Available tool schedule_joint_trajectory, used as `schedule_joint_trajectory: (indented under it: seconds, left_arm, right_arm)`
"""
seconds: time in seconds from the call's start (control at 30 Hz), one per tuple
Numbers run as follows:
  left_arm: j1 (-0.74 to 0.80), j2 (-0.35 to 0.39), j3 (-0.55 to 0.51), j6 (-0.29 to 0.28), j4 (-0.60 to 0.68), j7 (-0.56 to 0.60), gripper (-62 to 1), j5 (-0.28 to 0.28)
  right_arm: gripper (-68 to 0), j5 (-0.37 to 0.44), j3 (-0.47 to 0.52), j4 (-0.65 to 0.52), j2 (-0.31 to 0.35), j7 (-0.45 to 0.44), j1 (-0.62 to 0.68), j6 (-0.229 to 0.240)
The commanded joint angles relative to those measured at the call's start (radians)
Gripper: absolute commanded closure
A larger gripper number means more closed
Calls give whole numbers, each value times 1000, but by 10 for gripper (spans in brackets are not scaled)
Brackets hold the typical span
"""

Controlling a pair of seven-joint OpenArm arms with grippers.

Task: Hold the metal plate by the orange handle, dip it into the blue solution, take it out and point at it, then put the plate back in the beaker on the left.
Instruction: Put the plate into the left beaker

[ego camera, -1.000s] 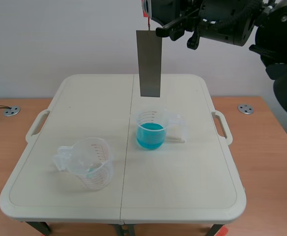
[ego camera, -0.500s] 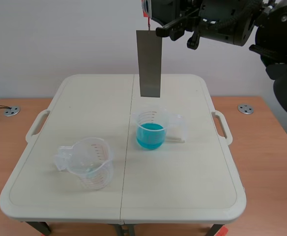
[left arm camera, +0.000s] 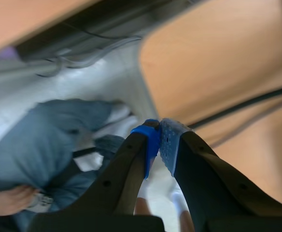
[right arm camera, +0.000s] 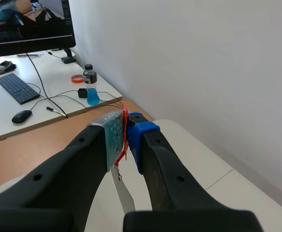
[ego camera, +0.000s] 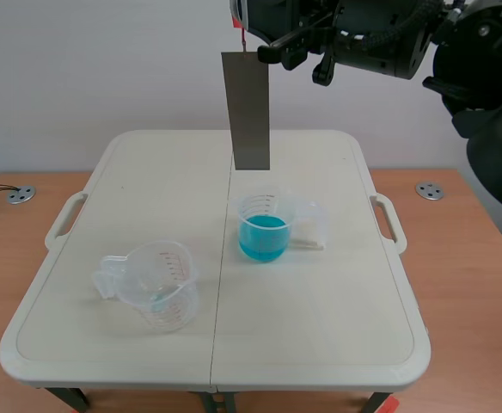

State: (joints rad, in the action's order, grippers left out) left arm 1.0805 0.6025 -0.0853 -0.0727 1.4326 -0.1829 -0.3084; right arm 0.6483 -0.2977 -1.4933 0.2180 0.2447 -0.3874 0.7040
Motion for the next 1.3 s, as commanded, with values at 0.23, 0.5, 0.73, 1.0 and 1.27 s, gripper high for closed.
schedule_joint_trajectory:
  seconds: [0.23, 0.5, 0.73, 1.0, 1.27]
  left_arm:
    - [2, -150, 145, -2, -1, 7, -30, 45]
    - [-39, -167, 271, -5, -1, 3, -30, 43]
    - [-92, -167, 325, -5, -1, 7, -29, 43]
    - [-101, -167, 332, -5, -1, 7, -29, 43]
    - [-101, -167, 332, -5, -26, 15, -29, 43]
  right_arm:
    - [-13, 19, -46, -26, -35, -22, -31, 0]
    - [-13, 34, -106, -26, -63, -21, -28, -4]
    - [-13, 41, -159, -26, -87, -5, -27, -7]
    - [-13, 41, -216, -26, -114, 8, -19, -8]
    - [-13, 37, -223, -40, -144, 10, 43, -31]
